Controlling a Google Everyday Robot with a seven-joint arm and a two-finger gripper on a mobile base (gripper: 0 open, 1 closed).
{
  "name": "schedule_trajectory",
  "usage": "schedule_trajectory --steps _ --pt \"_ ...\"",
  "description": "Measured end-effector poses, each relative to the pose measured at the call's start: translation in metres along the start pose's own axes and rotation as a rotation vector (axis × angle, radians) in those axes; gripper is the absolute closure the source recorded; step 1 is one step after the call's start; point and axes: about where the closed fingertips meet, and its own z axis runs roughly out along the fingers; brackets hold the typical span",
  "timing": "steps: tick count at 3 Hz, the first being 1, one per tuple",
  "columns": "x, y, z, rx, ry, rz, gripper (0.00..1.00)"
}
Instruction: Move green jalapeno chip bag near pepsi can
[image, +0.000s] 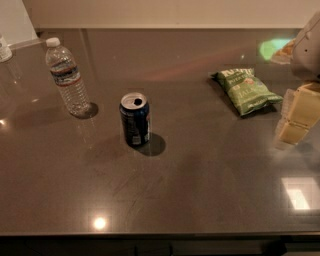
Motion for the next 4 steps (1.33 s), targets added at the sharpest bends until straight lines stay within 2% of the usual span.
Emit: schedule_trajectory --steps 1,2,4 --pt "0.0 0.0 0.0 0.002 -0.001 0.001 0.0" --pt "0.001 -0.012 0.003 0.014 -0.003 0.037 0.0" --pt "0.013 -0.064 0.033 0.037 -0.041 0.182 0.0"
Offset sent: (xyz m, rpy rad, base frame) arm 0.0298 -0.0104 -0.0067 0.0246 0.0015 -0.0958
